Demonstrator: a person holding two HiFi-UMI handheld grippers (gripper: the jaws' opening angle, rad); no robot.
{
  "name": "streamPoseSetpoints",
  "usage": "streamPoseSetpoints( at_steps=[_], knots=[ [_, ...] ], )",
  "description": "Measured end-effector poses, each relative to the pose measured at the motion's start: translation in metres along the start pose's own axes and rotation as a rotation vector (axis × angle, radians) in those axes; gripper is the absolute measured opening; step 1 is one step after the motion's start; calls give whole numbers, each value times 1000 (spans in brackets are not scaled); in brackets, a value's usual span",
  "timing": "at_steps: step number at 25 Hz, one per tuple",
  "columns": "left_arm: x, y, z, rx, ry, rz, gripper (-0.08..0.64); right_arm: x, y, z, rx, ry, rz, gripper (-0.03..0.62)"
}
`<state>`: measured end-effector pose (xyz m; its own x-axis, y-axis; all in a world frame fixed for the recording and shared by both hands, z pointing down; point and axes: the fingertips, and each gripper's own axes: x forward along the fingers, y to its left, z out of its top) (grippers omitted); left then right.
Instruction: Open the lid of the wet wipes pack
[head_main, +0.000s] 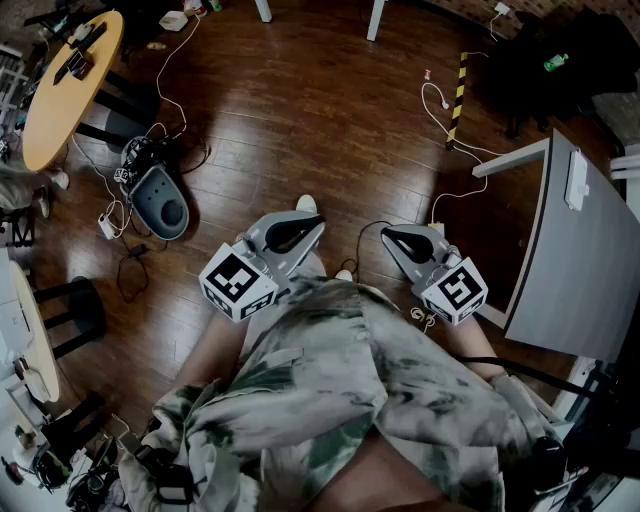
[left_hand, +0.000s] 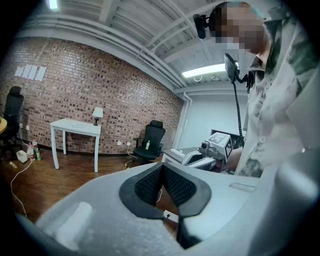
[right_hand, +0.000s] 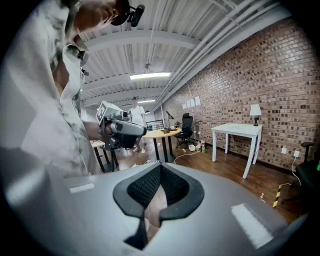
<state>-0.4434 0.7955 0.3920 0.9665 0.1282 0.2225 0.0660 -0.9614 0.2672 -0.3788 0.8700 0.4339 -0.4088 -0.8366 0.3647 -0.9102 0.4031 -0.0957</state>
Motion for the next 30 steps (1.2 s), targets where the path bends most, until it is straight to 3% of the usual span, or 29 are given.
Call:
streamPoseSetpoints(
  at_steps=[4, 13, 18, 25, 30],
  knots=[
    [16, 51, 13, 12, -4, -35, 2, 32, -38, 18, 2, 2, -34, 6],
    [38, 181, 83, 69, -22, -112, 2, 123, -136, 96, -18, -12, -103, 6],
    [48, 242, 90, 54, -2, -124, 2, 163, -175, 121, 99, -61, -97, 6],
    [84, 298, 106, 20, -21, -86, 2, 205, -241, 131, 64, -26, -51, 6],
    [106, 362, 122, -2, -10, -4, 2, 248, -308, 150, 31, -41, 7, 6]
  ],
)
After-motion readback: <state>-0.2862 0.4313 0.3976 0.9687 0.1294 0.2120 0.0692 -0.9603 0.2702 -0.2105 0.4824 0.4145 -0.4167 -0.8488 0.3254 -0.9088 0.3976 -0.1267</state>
